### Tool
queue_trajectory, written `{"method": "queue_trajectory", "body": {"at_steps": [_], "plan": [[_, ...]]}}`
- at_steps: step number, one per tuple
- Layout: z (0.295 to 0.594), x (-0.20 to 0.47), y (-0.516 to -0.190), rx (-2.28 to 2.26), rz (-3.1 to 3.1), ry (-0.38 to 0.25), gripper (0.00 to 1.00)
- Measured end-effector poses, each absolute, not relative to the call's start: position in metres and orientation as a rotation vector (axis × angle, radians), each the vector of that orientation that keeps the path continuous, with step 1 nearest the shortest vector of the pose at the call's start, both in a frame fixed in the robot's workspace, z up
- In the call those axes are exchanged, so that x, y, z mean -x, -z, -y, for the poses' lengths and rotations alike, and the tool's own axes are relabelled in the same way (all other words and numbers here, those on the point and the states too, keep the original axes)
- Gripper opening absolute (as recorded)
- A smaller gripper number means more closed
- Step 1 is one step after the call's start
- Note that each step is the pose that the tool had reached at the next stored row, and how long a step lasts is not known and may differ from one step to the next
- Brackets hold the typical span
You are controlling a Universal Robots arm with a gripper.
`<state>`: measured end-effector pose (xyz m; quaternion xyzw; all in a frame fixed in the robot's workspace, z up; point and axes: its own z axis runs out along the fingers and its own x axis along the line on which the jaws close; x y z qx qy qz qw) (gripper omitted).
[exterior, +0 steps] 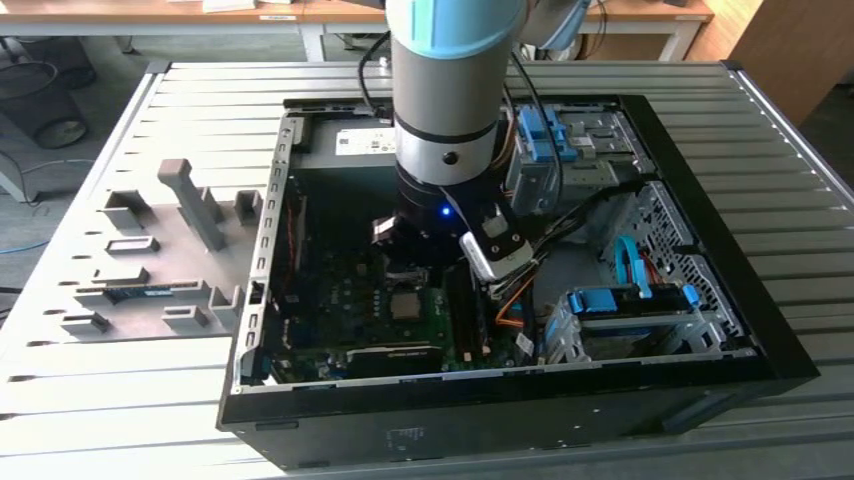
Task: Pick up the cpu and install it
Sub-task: 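Place the cpu into insertion slot, then close the cpu cover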
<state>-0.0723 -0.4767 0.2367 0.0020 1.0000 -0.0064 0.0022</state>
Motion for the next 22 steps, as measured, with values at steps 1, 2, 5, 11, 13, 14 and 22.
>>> {"method": "queue_trajectory", "body": {"at_steps": [1, 2, 5, 11, 13, 14, 22], "plan": [[0.4767, 0.0723, -0.2384, -0.006, -3.137, 0.020, 0.10], [0.4766, 0.0722, -0.2391, -0.006, -3.137, 0.020, 0.10], [0.4767, 0.0723, -0.2394, -0.006, -3.137, 0.020, 0.10], [0.4767, 0.0722, -0.2395, -0.006, -3.137, 0.020, 0.10], [0.4767, 0.0723, -0.2395, -0.006, -3.137, 0.020, 0.10], [0.4767, 0.0723, -0.2395, -0.006, -3.137, 0.020, 0.10], [0.4769, 0.0722, -0.2396, -0.006, -3.136, -0.095, 0.10]]}}
